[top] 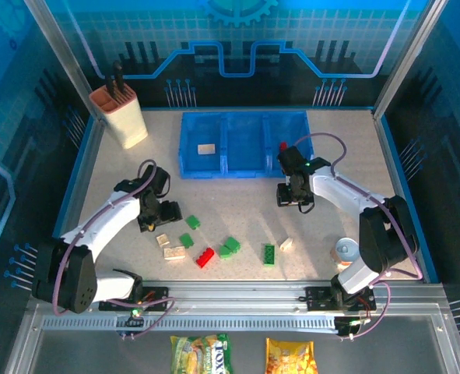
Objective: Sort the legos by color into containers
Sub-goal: Pick up the lego from the bottom-left of the table.
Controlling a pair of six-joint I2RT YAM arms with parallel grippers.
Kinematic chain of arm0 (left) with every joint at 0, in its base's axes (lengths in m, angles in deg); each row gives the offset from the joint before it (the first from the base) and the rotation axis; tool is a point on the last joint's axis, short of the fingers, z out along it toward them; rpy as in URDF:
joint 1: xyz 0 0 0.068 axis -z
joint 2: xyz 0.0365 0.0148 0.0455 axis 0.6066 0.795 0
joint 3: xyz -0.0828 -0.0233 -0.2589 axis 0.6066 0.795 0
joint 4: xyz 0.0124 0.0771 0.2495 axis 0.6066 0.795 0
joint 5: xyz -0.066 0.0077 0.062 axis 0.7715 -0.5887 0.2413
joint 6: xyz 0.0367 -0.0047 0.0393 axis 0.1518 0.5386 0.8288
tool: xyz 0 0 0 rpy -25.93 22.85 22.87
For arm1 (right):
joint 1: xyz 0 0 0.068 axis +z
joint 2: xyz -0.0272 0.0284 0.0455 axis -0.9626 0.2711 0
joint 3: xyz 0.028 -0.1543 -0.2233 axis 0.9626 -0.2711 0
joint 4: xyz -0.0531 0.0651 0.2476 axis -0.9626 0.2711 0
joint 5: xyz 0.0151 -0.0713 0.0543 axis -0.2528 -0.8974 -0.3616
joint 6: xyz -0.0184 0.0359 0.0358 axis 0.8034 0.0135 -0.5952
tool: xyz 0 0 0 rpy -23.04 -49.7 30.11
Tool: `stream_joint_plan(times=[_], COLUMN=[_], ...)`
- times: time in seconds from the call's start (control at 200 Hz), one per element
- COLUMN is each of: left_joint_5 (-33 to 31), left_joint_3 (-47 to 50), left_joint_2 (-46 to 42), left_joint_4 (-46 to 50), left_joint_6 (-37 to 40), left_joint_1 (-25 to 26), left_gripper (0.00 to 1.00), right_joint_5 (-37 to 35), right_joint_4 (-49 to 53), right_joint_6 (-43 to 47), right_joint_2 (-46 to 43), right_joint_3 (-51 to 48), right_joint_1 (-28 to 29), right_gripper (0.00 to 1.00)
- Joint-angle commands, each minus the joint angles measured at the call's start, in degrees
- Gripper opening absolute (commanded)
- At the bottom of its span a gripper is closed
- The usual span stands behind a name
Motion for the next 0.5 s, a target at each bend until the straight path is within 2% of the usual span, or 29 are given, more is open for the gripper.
stream_joint_plan(times=[0.0,0.205,0.495], left_joint_5=[-2.31,-1.04,0.77], left_joint_3=[2.99,6.8,8.25], left_joint_2=[-1.15,-0.13,1.47], left_joint_4=[-0.09,-2.6,-4.68], left_joint_6=[-5.59,-7.83,-8.13], left_joint_1=[0.26,0.26,0.82], left_gripper=[0.78,0.77,0.68], right_joint_5=[0.29,-1.07,-1.29], right_joint_4=[-0.93,-1.11,-1.49], right_joint_6=[0.92,1.47,1.55], right_joint_2=[-0.6,-1.76,-2.54], right_joint_3=[-1.27,-2.83,-4.3], right_joint_1=[0.71,0.63,0.36], right_gripper=[0.45,0.45,0.44])
